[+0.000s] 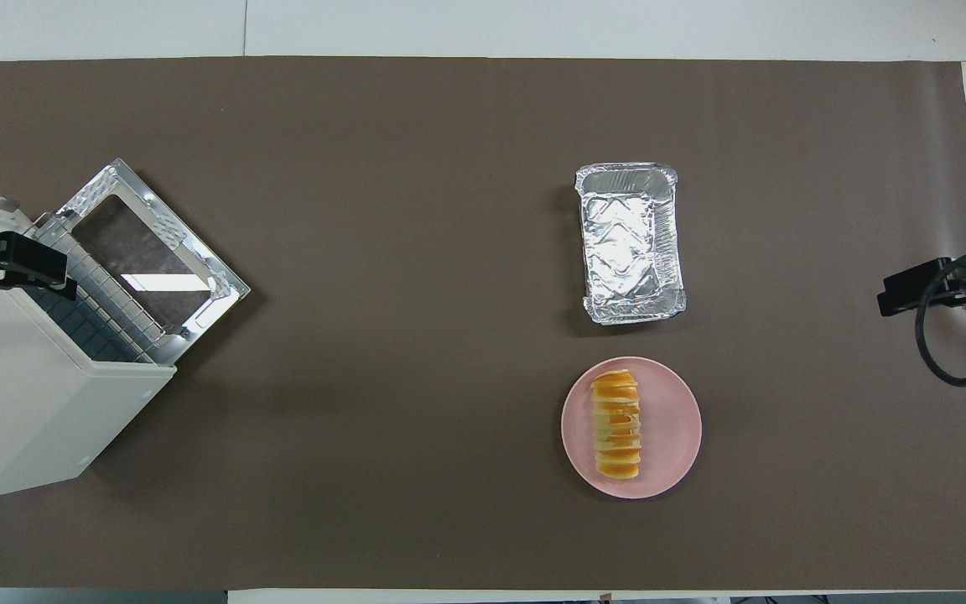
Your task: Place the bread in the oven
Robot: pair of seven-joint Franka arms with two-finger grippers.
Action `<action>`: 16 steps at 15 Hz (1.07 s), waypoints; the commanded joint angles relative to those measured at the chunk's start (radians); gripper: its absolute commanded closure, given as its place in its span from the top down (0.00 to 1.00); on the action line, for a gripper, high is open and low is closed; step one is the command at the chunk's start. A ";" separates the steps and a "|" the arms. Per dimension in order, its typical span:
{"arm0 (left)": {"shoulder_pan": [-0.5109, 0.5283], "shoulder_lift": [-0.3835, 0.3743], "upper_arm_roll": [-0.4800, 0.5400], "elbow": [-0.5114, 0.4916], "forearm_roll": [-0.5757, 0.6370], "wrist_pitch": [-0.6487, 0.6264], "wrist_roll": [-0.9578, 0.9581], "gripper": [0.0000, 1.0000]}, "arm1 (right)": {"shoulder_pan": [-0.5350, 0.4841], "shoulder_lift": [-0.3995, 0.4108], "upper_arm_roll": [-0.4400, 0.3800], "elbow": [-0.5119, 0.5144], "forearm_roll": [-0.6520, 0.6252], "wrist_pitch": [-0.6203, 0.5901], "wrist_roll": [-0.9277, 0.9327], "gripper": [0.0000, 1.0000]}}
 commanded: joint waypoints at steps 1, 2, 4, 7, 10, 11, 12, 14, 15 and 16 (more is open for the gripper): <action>0.006 -0.024 -0.006 -0.023 0.016 0.018 0.001 1.00 | -0.009 -0.020 0.009 -0.025 -0.008 0.011 -0.007 1.00; 0.006 -0.024 -0.006 -0.023 0.016 0.018 0.001 1.00 | -0.009 -0.020 0.009 -0.023 -0.008 0.009 -0.009 1.00; 0.006 -0.024 -0.006 -0.023 0.016 0.018 0.001 1.00 | -0.011 -0.020 0.009 -0.023 -0.007 0.009 -0.013 1.00; 0.006 -0.024 -0.006 -0.025 0.016 0.018 0.001 1.00 | -0.008 -0.025 0.009 -0.029 -0.006 0.000 -0.014 1.00; 0.006 -0.024 -0.006 -0.023 0.016 0.018 0.001 1.00 | 0.003 -0.043 0.023 -0.069 -0.002 -0.002 -0.004 1.00; 0.006 -0.024 -0.006 -0.023 0.016 0.018 0.001 1.00 | 0.024 -0.057 0.025 -0.098 0.000 0.003 -0.001 1.00; 0.006 -0.024 -0.006 -0.023 0.016 0.018 0.001 1.00 | 0.044 -0.078 0.025 -0.139 0.003 0.015 0.017 1.00; 0.006 -0.024 -0.006 -0.025 0.016 0.018 0.001 1.00 | 0.107 -0.124 0.026 -0.233 0.004 0.070 0.113 1.00; 0.006 -0.024 -0.006 -0.023 0.016 0.018 0.001 1.00 | 0.142 -0.147 0.026 -0.277 0.004 0.092 0.153 1.00; 0.006 -0.024 -0.006 -0.025 0.016 0.018 0.001 1.00 | 0.179 -0.172 0.026 -0.323 0.006 0.119 0.199 1.00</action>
